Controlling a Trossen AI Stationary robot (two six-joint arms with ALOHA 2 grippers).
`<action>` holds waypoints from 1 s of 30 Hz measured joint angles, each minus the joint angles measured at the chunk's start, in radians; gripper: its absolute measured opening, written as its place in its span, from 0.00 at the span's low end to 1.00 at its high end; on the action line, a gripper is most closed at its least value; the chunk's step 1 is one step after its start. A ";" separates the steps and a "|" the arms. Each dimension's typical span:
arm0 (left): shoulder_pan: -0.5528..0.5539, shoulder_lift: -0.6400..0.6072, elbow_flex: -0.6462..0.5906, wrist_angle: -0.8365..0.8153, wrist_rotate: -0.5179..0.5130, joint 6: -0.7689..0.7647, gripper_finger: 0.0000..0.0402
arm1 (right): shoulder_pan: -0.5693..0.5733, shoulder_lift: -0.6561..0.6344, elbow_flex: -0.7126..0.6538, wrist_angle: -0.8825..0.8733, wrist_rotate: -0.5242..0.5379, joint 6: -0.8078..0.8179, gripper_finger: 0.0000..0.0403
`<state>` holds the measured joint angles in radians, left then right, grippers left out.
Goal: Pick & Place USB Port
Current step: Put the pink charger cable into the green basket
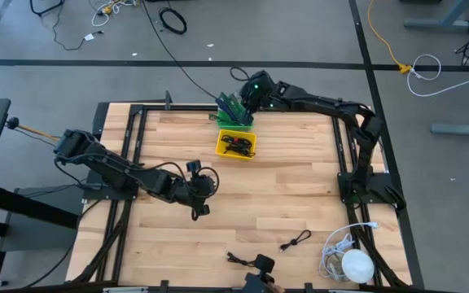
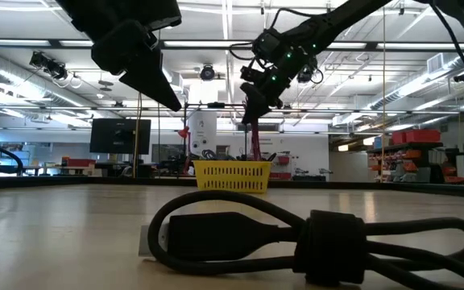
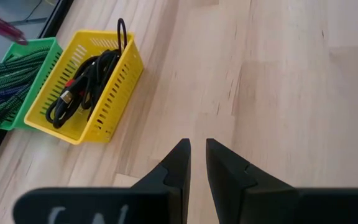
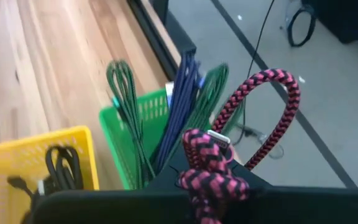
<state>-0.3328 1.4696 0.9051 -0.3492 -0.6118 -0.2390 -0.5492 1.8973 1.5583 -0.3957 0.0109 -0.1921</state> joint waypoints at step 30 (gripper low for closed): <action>0.000 -0.001 0.000 -0.006 0.007 -0.001 0.14 | 0.025 0.126 0.019 -0.055 -0.025 0.023 0.04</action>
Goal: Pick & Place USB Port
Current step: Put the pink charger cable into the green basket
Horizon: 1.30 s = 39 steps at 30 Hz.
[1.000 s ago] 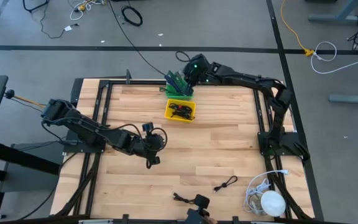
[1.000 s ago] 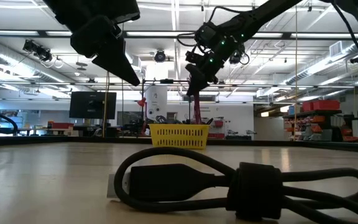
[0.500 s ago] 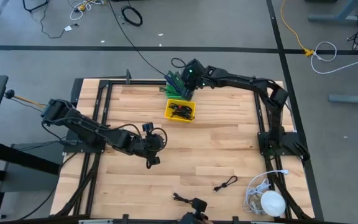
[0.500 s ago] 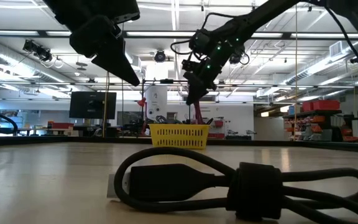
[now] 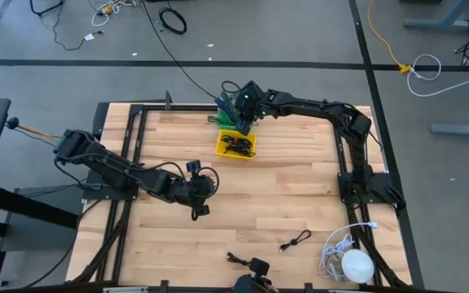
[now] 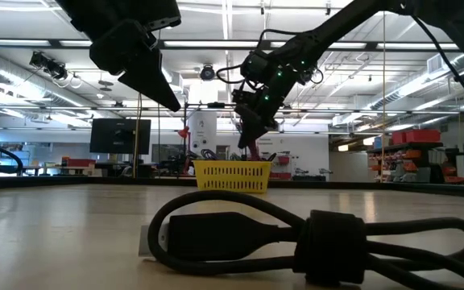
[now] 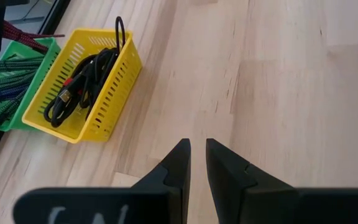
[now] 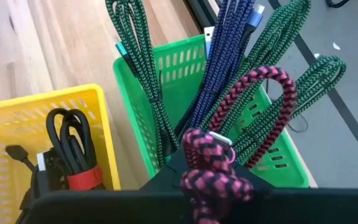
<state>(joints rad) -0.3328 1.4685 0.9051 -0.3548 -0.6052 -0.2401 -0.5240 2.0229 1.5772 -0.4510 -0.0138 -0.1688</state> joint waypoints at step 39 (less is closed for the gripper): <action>0.000 0.000 0.000 -0.001 0.001 0.000 0.14 | -0.018 0.000 0.000 0.065 0.041 -0.032 0.48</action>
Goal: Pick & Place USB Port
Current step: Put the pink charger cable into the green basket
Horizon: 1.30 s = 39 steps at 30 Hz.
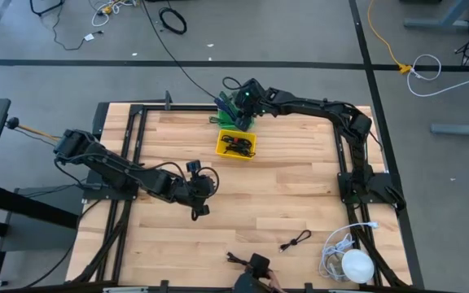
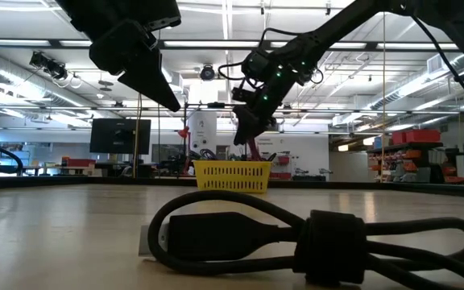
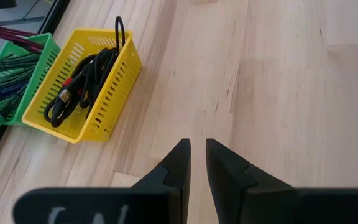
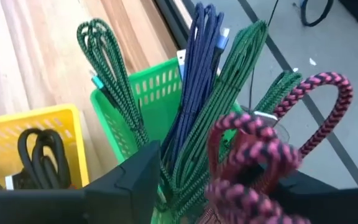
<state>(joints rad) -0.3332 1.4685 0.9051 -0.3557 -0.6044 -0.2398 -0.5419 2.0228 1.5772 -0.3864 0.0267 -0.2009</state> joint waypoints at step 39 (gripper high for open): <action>0.024 0.001 -0.029 0.028 -0.012 0.017 0.14 | 0.021 -0.060 0.001 -0.013 -0.098 0.033 0.48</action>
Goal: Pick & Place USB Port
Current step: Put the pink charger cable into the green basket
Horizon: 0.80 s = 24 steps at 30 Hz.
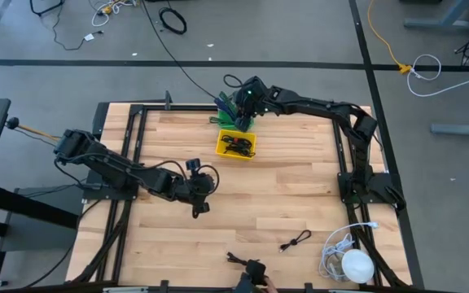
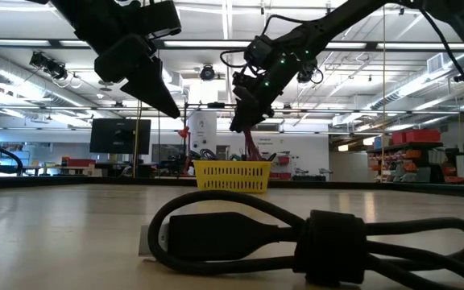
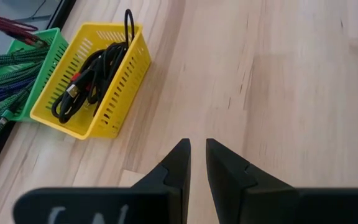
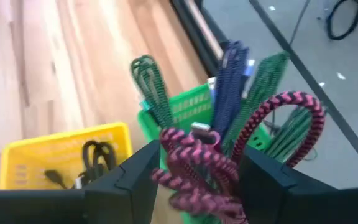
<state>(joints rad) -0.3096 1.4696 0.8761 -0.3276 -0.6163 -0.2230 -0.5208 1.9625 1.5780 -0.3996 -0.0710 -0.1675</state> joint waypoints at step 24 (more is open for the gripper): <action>0.000 0.000 0.000 0.000 0.009 0.012 0.14 | 0.000 0.055 0.044 0.063 0.079 -0.013 0.68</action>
<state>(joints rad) -0.3096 1.4693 0.8761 -0.3271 -0.6071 -0.2108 -0.5207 2.0179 1.6220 -0.3367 0.0080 -0.1810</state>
